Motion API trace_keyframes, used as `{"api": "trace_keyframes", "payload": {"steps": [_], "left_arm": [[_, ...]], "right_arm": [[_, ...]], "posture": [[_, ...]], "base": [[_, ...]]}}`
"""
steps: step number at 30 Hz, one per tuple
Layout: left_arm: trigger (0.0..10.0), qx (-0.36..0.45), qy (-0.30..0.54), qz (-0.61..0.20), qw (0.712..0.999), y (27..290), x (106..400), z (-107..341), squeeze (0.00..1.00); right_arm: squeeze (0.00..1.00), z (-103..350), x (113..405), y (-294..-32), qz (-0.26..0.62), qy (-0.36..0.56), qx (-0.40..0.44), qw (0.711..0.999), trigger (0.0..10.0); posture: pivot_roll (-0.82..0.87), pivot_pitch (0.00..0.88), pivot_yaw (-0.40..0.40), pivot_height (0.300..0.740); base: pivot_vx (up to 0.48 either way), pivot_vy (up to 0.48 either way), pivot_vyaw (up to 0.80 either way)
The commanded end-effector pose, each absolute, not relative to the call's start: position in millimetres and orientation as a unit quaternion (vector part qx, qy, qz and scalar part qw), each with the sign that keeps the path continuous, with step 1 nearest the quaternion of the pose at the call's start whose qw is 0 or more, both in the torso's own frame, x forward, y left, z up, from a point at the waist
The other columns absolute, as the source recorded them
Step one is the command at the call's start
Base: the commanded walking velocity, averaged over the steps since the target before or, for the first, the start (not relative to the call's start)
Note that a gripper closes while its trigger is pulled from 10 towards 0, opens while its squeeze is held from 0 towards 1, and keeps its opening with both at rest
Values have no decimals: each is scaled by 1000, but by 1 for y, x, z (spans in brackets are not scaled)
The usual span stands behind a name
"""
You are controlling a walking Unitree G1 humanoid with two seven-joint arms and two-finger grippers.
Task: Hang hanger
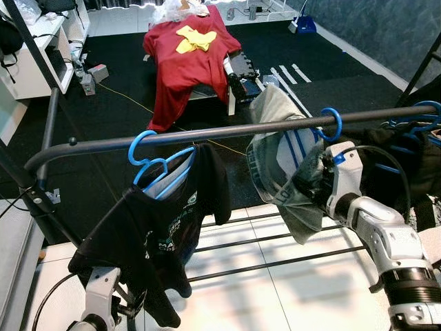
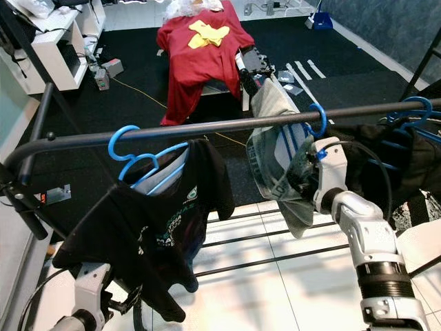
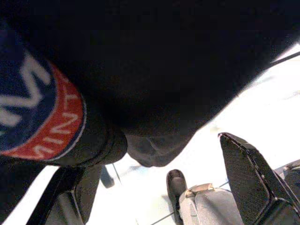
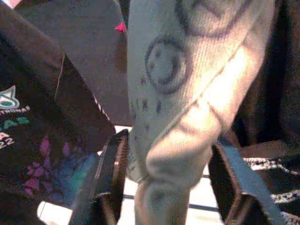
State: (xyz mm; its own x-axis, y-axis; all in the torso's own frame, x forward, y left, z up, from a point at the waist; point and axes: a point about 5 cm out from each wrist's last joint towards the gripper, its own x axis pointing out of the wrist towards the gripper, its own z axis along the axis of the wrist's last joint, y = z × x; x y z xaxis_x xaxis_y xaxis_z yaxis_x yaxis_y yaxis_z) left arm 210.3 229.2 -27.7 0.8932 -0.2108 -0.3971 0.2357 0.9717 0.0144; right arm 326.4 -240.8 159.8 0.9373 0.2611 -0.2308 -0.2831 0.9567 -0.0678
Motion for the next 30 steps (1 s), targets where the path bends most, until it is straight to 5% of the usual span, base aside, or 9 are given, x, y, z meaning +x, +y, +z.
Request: {"api": "trace_keyframes", "payload": {"steps": [1, 12, 29, 30], "left_arm": [[10000, 29, 218, -113, 969, 230, 205, -33, 0], [10000, 28, 229, -114, 966, 227, 209, -35, 0], [10000, 28, 232, -104, 967, 234, 212, -34, 0], [10000, 28, 236, -103, 966, 233, 212, -35, 0]], "right_arm": [[1000, 161, 324, -240, 139, 97, -47, 984, 10000], [1000, 153, 290, -247, 103, 23, -37, 994, 10000], [1000, 113, 259, -252, 62, 59, -17, 996, 10000], [678, 105, 255, -255, 48, 72, -12, 996, 10000]], "posture": [[-8, 161, 0, 740], [-27, 147, -2, 740], [-32, 155, 0, 740], [-31, 155, -1, 740]], "base": [[0, 0, 0], [0, 0, 0], [0, 0, 0], [0, 0, 0]]}}
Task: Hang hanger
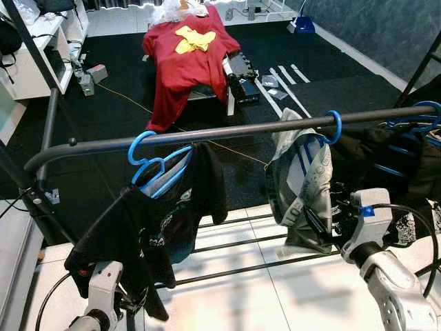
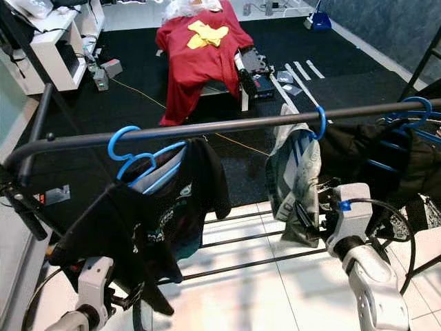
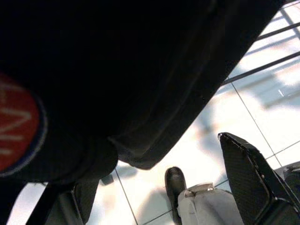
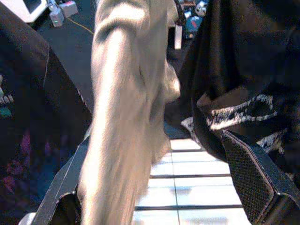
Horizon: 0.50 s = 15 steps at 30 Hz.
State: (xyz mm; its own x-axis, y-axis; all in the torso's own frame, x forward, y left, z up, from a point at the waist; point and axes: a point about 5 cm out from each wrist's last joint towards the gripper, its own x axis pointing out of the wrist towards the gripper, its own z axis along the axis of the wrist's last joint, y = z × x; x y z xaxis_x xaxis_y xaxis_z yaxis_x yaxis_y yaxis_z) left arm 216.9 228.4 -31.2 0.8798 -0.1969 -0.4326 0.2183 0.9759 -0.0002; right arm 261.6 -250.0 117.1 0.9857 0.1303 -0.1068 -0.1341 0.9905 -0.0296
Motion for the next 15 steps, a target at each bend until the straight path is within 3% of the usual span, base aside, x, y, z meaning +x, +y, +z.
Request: {"api": "trace_keyframes", "payload": {"steps": [1, 2, 15], "left_arm": [[10000, 28, 236, -103, 966, 233, 212, -35, 0], [10000, 28, 240, -102, 965, 232, 212, -36, 0], [10000, 18, 269, -88, 959, 236, 205, -43, 0]], "right_arm": [[678, 105, 255, -255, 48, 72, -12, 996, 10000], [0, 95, 251, -257, 36, 86, -7, 996, 10000], [0, 24, 208, -259, -37, 202, 44, 978, 10000]], "posture": [[-31, 155, -1, 740], [-31, 155, -1, 740], [-28, 157, -6, 740]], "base": [[0, 0, 0], [0, 0, 0], [0, 0, 0]]}}
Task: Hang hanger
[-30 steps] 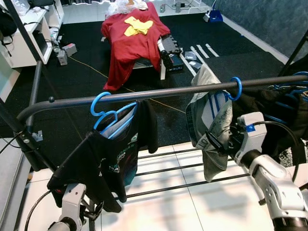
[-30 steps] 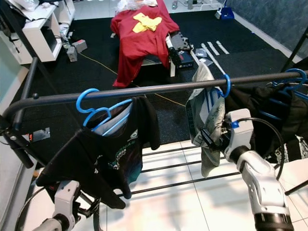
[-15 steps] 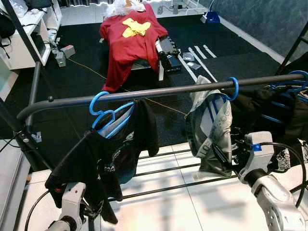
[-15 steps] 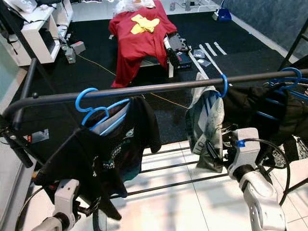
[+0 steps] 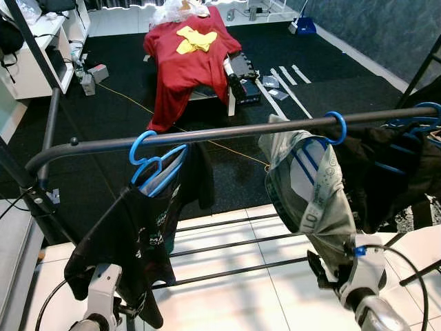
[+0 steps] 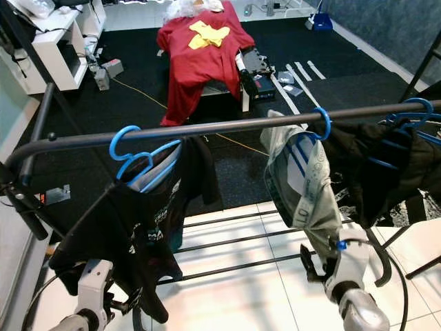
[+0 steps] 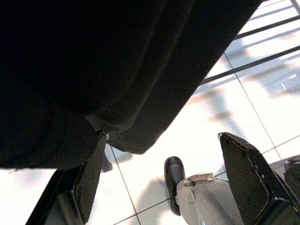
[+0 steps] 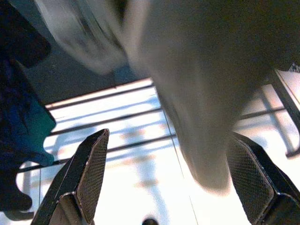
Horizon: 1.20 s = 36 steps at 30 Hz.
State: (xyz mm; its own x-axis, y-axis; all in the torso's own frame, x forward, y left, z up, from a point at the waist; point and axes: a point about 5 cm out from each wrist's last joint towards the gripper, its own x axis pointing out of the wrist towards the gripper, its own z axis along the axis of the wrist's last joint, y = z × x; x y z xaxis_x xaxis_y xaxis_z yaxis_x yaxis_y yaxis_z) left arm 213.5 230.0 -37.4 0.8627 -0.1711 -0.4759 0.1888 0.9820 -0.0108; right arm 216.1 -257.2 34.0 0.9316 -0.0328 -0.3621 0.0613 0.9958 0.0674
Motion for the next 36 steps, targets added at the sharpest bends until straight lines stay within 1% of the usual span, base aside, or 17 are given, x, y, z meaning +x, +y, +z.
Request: {"api": "trace_keyframes", "payload": {"steps": [1, 4, 9, 11, 13, 16, 22, 27, 29, 32, 36], "left_arm": [[10000, 18, 270, -87, 959, 237, 205, -43, 0], [10000, 19, 275, -86, 957, 238, 203, -44, 0], [10000, 19, 278, -87, 957, 238, 202, -45, 0], [10000, 17, 278, -86, 957, 238, 203, -44, 0], [10000, 4, 279, -78, 957, 240, 202, -45, 0], [10000, -6, 282, -72, 957, 241, 202, -46, 0], [10000, -8, 283, -69, 957, 242, 202, -45, 0], [10000, -43, 266, -53, 962, 249, 206, -40, 0], [10000, -43, 260, -60, 963, 250, 209, -37, 0], [10000, -42, 242, -63, 967, 250, 216, -32, 0], [10000, -35, 207, -64, 976, 242, 225, -24, 0]], "right_arm": [[0, 19, 204, -258, -42, 208, 49, 976, 10000], [0, 7, 194, -255, -43, 226, 58, 971, 10000], [0, -1, 188, -254, -43, 236, 64, 969, 10000], [0, -5, 185, -254, -48, 234, 79, 968, 10000], [0, -14, 181, -261, -60, 236, 102, 965, 10000], [0, -19, 178, -266, -63, 241, 108, 962, 10000], [0, -28, 176, -268, -57, 249, 124, 959, 10000], [0, -31, 173, -271, -43, 234, 184, 954, 10000], [0, -30, 174, -270, -32, 230, 181, 956, 10000], [0, -28, 176, -267, -28, 220, 181, 958, 10000], [0, -27, 177, -269, -28, 214, 168, 962, 10000]], "posture": [[-28, 157, -6, 740], [-21, 137, -8, 740], [-20, 134, -9, 740], [-17, 129, -11, 740], [-21, 124, -11, 740], [-16, 128, -13, 740], [-22, 148, -29, 740], [-18, 175, -23, 740], [-9, 185, -3, 740], [10, 193, 4, 740], [9, 190, -8, 740]], "base": [[0, 0, 0], [0, 0, 0], [0, 0, 0], [0, 0, 0], [0, 0, 0], [0, 0, 0], [0, 0, 0], [0, 0, 0], [0, 0, 0], [0, 0, 0], [0, 0, 0]]}}
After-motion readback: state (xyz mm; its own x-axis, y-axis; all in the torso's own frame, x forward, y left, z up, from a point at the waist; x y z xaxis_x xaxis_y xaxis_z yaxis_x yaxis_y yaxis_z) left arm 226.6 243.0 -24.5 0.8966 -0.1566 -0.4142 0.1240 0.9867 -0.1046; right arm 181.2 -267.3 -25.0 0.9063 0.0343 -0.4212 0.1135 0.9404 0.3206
